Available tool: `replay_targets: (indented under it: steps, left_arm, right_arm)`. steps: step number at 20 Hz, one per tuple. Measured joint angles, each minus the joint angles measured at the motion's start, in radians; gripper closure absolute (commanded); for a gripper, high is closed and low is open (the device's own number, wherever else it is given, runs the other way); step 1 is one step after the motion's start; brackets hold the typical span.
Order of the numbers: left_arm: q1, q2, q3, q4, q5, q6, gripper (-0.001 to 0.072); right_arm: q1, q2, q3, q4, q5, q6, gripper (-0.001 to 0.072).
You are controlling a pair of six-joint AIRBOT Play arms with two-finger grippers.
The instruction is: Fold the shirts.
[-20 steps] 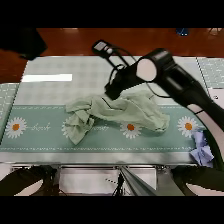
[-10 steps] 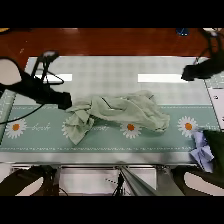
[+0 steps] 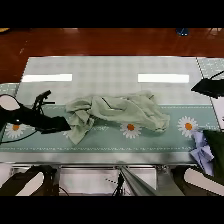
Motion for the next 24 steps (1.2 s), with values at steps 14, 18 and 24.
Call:
replay_targets:
  steps: [14, 18, 24]
  left_arm:
    - [0.026, -0.174, -0.199, -0.294, 0.215, 0.151, 0.0208]
    - [-0.008, -0.267, -0.201, -0.365, 0.261, 0.153, 0.0419]
    - [-0.014, -0.344, -0.199, -0.392, 0.232, 0.133, 0.0470]
  right_arm:
    - [-0.015, 0.000, -0.025, 0.091, 0.006, -0.031, 0.0220]
    - [-0.015, 0.000, -0.025, 0.127, 0.023, -0.031, 0.0220]
    - [-0.015, 0.000, -0.025, 0.141, 0.061, -0.031, 0.0221]
